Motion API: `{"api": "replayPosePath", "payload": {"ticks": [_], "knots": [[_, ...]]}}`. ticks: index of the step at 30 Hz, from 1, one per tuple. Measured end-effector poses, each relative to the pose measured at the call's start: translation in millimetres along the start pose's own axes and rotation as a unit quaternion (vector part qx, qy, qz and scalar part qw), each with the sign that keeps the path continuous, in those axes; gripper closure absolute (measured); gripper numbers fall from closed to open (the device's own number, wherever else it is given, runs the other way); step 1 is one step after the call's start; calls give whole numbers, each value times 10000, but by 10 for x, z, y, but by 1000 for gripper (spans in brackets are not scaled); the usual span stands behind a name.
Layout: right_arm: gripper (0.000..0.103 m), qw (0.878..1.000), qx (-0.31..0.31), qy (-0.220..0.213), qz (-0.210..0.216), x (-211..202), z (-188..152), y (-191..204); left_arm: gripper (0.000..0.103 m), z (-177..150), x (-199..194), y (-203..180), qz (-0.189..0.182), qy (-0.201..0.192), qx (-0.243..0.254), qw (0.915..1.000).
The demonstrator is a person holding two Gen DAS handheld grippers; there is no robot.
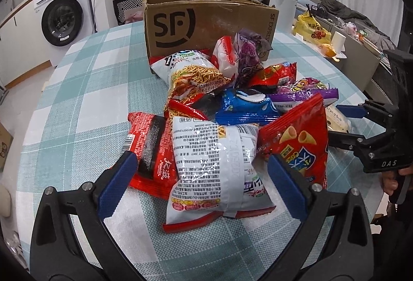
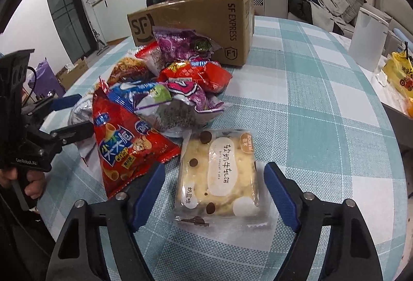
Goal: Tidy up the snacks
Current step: 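Grasp the white noodle bag with the left gripper while the right grasps the cream bread pack, then lift both held snacks and carry them over the open cardboard box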
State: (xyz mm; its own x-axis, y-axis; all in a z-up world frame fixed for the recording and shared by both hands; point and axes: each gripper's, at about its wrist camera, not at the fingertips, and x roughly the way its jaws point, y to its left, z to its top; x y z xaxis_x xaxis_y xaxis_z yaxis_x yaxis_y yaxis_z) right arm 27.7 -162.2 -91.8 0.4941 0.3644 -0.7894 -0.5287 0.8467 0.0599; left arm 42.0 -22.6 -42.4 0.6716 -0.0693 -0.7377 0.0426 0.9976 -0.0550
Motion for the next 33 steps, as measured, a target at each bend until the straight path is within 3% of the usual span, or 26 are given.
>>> {"api": "replayPosePath", "payload": {"ticks": [2,6,8,14,33], "knots": [[26,9999,-57,0,-105,1,-6,20,9,7,1,-2,2,-25,18,10000],[42,9998,-104,-53,-160,-20,-26,30,26,-5,-42,-21,15,-104,103,9999],[43,9998,-105,-71,-133,-30,-29,26,40,-18,-73,-36,-130,-109,129,9998],[43,9999,-37,-140,-59,-53,-28,-2,54,-31,-92,-49,-316,-108,125,9994],[44,9988,175,-460,68,-186,-29,-82,58,-24,-266,58,-659,-396,-269,9967]]}}
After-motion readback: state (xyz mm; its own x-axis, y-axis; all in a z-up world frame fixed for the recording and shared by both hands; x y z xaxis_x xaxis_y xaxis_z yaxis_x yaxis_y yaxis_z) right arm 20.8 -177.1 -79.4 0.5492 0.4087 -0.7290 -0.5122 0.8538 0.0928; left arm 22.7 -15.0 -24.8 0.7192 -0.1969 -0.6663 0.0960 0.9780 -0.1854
